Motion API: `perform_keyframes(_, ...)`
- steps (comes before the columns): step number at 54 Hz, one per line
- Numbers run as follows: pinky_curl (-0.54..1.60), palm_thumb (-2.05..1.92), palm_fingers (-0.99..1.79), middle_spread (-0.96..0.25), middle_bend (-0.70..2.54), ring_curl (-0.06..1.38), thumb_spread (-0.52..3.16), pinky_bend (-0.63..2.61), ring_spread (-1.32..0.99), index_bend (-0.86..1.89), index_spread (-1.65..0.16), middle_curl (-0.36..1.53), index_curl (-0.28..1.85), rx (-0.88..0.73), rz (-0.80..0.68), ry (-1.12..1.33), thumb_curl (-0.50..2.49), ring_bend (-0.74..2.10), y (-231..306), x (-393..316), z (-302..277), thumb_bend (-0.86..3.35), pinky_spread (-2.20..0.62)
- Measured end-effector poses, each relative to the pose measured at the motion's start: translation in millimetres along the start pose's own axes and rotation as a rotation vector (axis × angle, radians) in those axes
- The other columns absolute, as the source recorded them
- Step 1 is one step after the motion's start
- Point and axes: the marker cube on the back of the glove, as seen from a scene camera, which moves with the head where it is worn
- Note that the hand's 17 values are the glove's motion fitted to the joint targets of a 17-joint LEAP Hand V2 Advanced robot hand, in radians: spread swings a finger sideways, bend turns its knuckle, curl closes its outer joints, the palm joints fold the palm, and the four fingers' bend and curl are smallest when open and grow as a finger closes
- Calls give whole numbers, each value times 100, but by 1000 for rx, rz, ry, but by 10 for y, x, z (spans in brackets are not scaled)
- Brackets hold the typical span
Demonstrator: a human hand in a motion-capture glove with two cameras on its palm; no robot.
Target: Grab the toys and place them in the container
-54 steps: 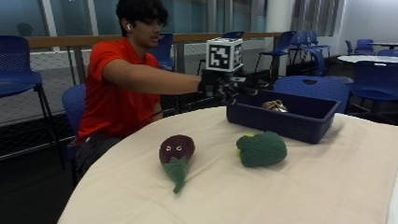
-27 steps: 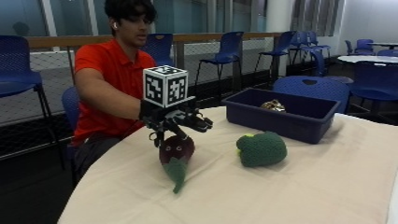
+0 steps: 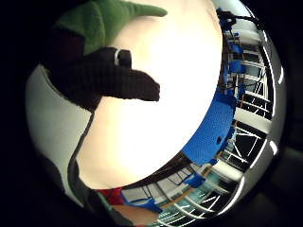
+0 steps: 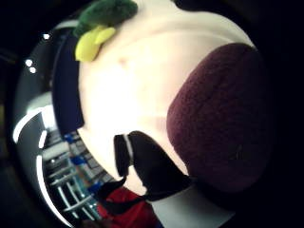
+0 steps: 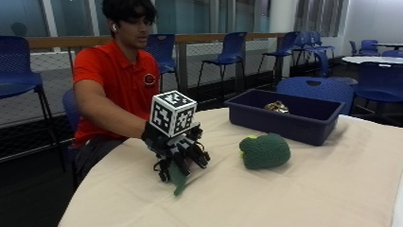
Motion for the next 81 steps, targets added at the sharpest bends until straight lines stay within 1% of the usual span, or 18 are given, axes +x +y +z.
perform_keyframes(4, 37, -11, -11, -2, 8, 23, 95, 141, 6, 21, -36, 11, 25, -5, -3, 16, 15, 35, 33, 1, 30, -8, 4)
perform_keyframes(7, 36, -4, -2, -3, 12, 23, 102, 137, 5, 30, -38, 12, 29, 12, -10, 19, 16, 31, 59, 8, 47, -4, 3)
perform_keyframes(11, 33, 3, 9, -4, 20, 20, 111, 130, 5, 45, -38, 15, 34, 76, -5, 7, 19, 23, 104, 2, 77, 1, 2)
perform_keyframes(16, 29, 8, 22, -8, 33, 17, 121, 120, 4, 53, -37, 20, 38, 175, -1, 12, 22, 17, 156, -32, 86, 3, -1)
perform_keyframes(20, 26, 18, 43, -15, 53, 19, 129, 107, -2, 47, -36, 27, 38, 237, -28, 50, 26, 29, 188, -76, 63, 8, -9)
perform_keyframes(22, 25, 21, 48, -18, 56, 21, 132, 105, -6, 43, -35, 29, 38, 256, -42, 78, 28, 34, 198, -96, 31, 10, -12)
perform_keyframes(23, 26, 25, 57, -20, 58, 23, 133, 106, -10, 39, -35, 30, 37, 264, -48, 93, 30, 42, 202, -108, 10, 12, -16)
perform_keyframes(24, 25, 27, 57, -21, 59, 23, 134, 105, -12, 36, -35, 30, 36, 271, -53, 107, 30, 43, 208, -122, -15, 13, -18)
perform_keyframes(26, 26, 35, 66, -24, 58, 26, 134, 107, -17, 32, -35, 31, 37, 279, -63, 131, 33, 53, 226, -157, -69, 17, -23)
perform_keyframes(31, 28, 46, 79, -30, 57, 31, 130, 108, -27, 25, -35, 33, 37, 272, -67, 134, 39, 67, 274, -233, -228, 20, -31)
perform_keyframes(37, 30, 54, 85, -35, 56, 34, 123, 106, -35, 21, -35, 35, 39, 264, -60, 110, 46, 72, 343, -350, -508, 21, -37)
perform_keyframes(45, 30, 60, 87, -39, 57, 35, 112, 100, -41, 24, -36, 38, 44, 302, -75, 96, 54, 69, 401, -553, -937, 20, -41)
perform_keyframes(53, 30, 62, 88, -42, 56, 35, 104, 97, -45, 24, -37, 40, 49, 340, -130, 84, 61, 66, 405, -961, -1356, 18, -42)
perform_keyframes(64, 31, 63, 89, -44, 53, 35, 99, 96, -47, 21, -38, 44, 56, 377, -271, 110, 69, 64, 345, -1851, -1813, 16, -43)
perform_keyframes(69, 32, 63, 89, -44, 52, 35, 97, 95, -47, 19, -39, 45, 58, 397, -288, 130, 72, 63, 235, -2204, -1990, 14, -43)
perform_keyframes(74, 32, 63, 89, -45, 51, 36, 96, 94, -48, 18, -39, 47, 61, 401, -341, 120, 75, 63, 127, -2543, -2155, 13, -43)
perform_keyframes(79, 33, 64, 88, -45, 50, 36, 95, 94, -48, 18, -40, 49, 63, 377, -512, 32, 78, 62, 106, -2952, -2279, 12, -44)
perform_keyframes(81, 33, 64, 89, -46, 50, 36, 95, 94, -48, 18, -40, 49, 64, 372, -503, 31, 79, 62, 34, -3093, -2298, 12, -44)
